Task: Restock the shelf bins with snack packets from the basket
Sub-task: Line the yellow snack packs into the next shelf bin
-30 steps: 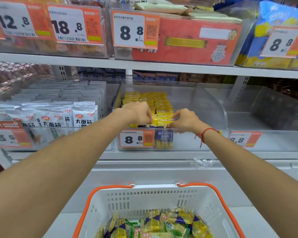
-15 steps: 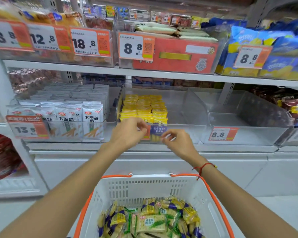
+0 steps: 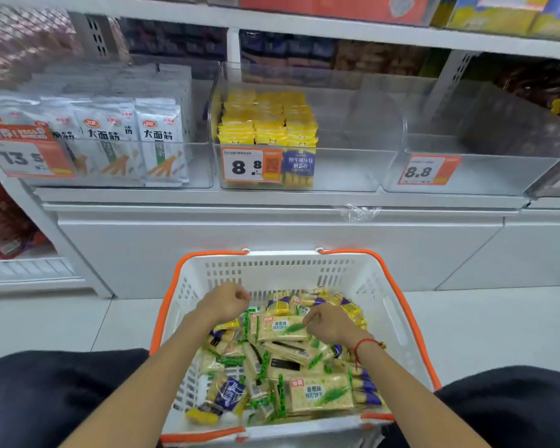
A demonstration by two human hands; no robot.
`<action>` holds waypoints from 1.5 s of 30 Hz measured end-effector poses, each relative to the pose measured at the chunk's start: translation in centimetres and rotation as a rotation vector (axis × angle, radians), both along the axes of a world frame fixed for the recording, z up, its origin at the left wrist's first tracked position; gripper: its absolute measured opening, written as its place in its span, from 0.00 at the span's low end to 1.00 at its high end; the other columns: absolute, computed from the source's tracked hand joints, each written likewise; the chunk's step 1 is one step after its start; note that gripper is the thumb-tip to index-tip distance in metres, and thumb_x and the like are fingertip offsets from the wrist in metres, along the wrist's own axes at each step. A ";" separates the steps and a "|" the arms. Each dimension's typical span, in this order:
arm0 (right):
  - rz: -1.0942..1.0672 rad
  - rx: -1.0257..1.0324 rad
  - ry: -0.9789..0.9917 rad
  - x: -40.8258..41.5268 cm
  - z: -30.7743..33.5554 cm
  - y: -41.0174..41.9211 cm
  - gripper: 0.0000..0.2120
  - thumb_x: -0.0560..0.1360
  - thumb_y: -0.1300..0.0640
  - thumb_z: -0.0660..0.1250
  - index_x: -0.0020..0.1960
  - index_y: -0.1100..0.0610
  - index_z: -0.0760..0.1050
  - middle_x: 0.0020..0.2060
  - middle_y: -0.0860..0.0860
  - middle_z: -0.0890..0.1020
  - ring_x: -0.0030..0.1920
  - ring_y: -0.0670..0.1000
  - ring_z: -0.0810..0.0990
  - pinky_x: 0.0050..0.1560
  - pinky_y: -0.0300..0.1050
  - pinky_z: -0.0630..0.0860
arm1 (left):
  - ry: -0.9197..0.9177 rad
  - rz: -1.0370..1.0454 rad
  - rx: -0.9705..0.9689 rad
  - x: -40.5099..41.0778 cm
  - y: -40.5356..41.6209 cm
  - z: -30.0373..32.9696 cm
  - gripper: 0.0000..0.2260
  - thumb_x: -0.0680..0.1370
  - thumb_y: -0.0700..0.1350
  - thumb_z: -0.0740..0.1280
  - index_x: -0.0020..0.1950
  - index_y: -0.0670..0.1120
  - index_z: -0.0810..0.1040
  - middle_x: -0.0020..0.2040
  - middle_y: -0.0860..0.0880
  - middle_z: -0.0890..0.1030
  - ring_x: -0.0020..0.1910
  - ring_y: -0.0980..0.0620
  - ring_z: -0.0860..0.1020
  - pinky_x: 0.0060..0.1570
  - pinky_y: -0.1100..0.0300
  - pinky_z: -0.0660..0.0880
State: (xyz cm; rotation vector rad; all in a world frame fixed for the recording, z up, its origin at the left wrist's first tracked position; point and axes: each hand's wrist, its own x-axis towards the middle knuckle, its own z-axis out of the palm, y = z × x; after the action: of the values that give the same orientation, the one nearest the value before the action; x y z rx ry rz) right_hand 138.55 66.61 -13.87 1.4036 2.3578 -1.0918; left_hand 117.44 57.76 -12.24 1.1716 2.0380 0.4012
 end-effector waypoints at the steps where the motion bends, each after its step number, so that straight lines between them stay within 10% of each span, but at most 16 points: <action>1: 0.000 0.006 -0.026 0.1 -1.0 -0.3 0.08 0.76 0.61 0.62 0.51 0.52 0.78 0.43 0.45 0.76 0.36 0.44 0.75 0.38 0.37 0.72 | -0.035 0.021 -0.029 0.0 -0.4 -1.6 0.09 0.79 0.42 0.61 0.51 0.48 0.80 0.50 0.52 0.76 0.50 0.50 0.76 0.55 0.57 0.72; 4: 0.036 0.057 -0.085 0.0 -3.2 -0.8 0.12 0.76 0.60 0.62 0.59 0.52 0.76 0.55 0.51 0.77 0.47 0.48 0.76 0.50 0.44 0.75 | -0.112 0.075 -0.122 0.2 -1.4 -5.4 0.11 0.80 0.40 0.58 0.38 0.46 0.71 0.37 0.48 0.68 0.31 0.52 0.66 0.40 0.59 0.67; 11: 0.134 0.154 -0.041 -4.6 -5.9 0.1 0.22 0.79 0.57 0.61 0.72 0.55 0.65 0.71 0.53 0.66 0.71 0.54 0.64 0.68 0.48 0.66 | -0.092 0.453 -0.120 -2.1 -1.8 -10.6 0.06 0.74 0.32 0.65 0.50 0.37 0.76 0.46 0.39 0.76 0.40 0.43 0.75 0.48 0.46 0.75; 15: 0.144 0.240 -0.076 -7.1 -8.2 1.0 0.24 0.80 0.56 0.56 0.75 0.54 0.58 0.73 0.55 0.61 0.73 0.57 0.58 0.72 0.51 0.59 | 0.102 0.366 -0.086 -3.1 -0.6 -11.7 0.23 0.76 0.35 0.63 0.71 0.41 0.67 0.68 0.41 0.69 0.63 0.40 0.71 0.61 0.46 0.72; 21: 0.131 0.162 -0.266 -9.4 -11.2 1.4 0.27 0.80 0.43 0.54 0.76 0.51 0.54 0.77 0.57 0.50 0.75 0.61 0.54 0.73 0.57 0.55 | 0.320 0.197 -0.207 -3.8 1.0 -14.0 0.18 0.80 0.47 0.60 0.68 0.41 0.67 0.65 0.41 0.73 0.66 0.42 0.67 0.60 0.50 0.68; 27: -0.064 0.238 -0.090 -9.3 -11.4 1.2 0.23 0.72 0.43 0.69 0.64 0.50 0.75 0.68 0.51 0.70 0.64 0.54 0.72 0.63 0.47 0.70 | 0.488 0.231 -0.296 -3.6 2.5 -14.2 0.11 0.80 0.45 0.62 0.61 0.44 0.75 0.59 0.46 0.76 0.65 0.46 0.68 0.52 0.52 0.72; 32: -0.090 0.252 -0.037 -7.8 -9.6 1.3 0.22 0.72 0.41 0.68 0.63 0.49 0.77 0.66 0.49 0.75 0.58 0.51 0.79 0.52 0.43 0.75 | 0.395 0.384 -0.202 -3.9 2.1 -13.2 0.08 0.80 0.44 0.61 0.56 0.46 0.77 0.53 0.45 0.79 0.57 0.43 0.76 0.46 0.52 0.73; 38: -0.219 0.216 0.109 -6.5 -5.9 0.5 0.18 0.74 0.39 0.63 0.56 0.48 0.79 0.32 0.47 0.82 0.28 0.43 0.75 0.28 0.36 0.68 | 0.033 0.552 -0.066 -4.8 1.1 -9.6 0.11 0.79 0.46 0.61 0.41 0.43 0.76 0.42 0.42 0.79 0.46 0.40 0.78 0.48 0.53 0.75; 45: -0.589 -0.256 0.448 -5.7 1.5 2.2 0.23 0.79 0.41 0.54 0.36 0.58 0.70 0.35 0.58 0.79 0.40 0.60 0.84 0.47 0.55 0.79 | -0.585 0.651 0.048 -4.1 1.3 -0.4 0.03 0.76 0.39 0.67 0.42 0.45 0.76 0.52 0.48 0.77 0.52 0.50 0.74 0.50 0.57 0.69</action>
State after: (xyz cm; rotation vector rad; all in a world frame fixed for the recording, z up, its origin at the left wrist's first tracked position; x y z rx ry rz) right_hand 132.84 68.79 -12.32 1.9727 1.9722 -1.9589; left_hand 113.32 59.06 -12.66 0.3080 1.8250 0.9815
